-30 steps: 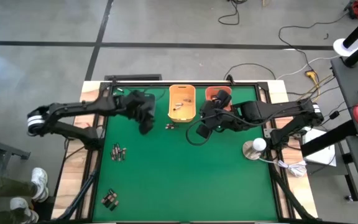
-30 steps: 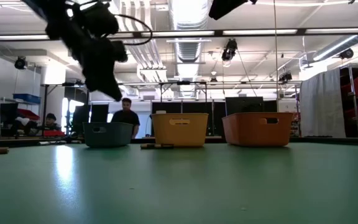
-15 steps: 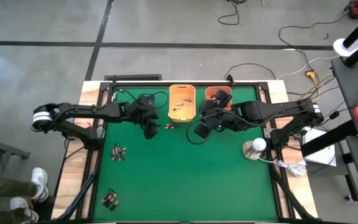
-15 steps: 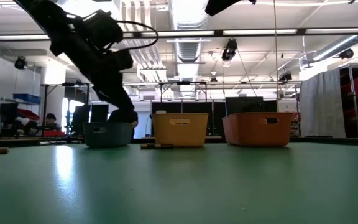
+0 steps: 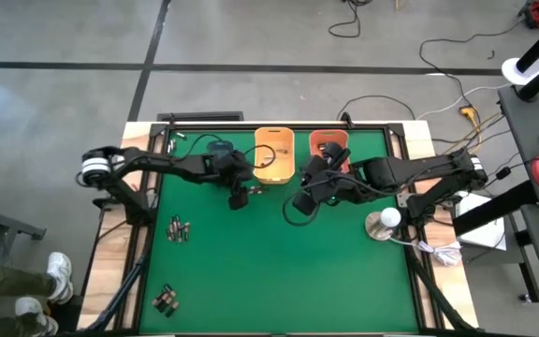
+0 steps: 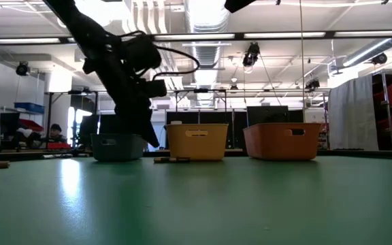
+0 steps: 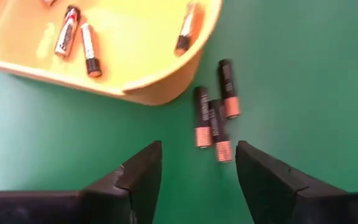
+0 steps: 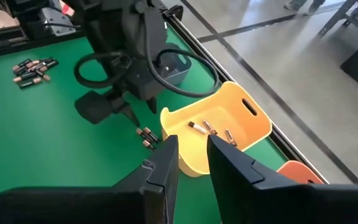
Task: Sort batteries
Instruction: Put the gold battery into the blue bin
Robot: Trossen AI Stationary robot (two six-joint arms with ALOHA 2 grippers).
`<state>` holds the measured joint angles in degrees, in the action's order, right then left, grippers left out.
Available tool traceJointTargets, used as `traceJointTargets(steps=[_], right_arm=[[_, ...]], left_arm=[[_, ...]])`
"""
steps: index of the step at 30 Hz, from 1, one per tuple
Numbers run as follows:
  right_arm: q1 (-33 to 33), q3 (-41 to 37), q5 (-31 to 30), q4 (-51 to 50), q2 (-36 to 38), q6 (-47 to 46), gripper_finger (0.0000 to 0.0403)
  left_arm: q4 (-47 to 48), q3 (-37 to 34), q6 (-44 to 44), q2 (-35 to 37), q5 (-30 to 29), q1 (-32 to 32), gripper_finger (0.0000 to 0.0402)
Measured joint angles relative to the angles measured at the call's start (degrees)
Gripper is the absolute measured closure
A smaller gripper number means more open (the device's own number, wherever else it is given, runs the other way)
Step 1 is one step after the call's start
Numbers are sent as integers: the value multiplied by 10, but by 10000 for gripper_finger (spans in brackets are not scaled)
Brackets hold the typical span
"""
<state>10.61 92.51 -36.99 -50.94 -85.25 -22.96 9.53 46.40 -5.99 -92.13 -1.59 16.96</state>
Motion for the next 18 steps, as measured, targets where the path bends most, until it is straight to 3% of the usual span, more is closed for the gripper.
traceJointTargets(steps=[9, 14, 18], right_arm=[[3, 0, 1, -19, 0, -26, 339], [3, 0, 1, -20, 0, -26, 345], [3, 0, -1, -20, 0, -27, 346]], left_arm=[[-22, 4, 6, -15, -30, 0, 320], [-25, 4, -14, -34, -80, 2, 352], [-53, 5, -28, -58, -62, 5, 369]])
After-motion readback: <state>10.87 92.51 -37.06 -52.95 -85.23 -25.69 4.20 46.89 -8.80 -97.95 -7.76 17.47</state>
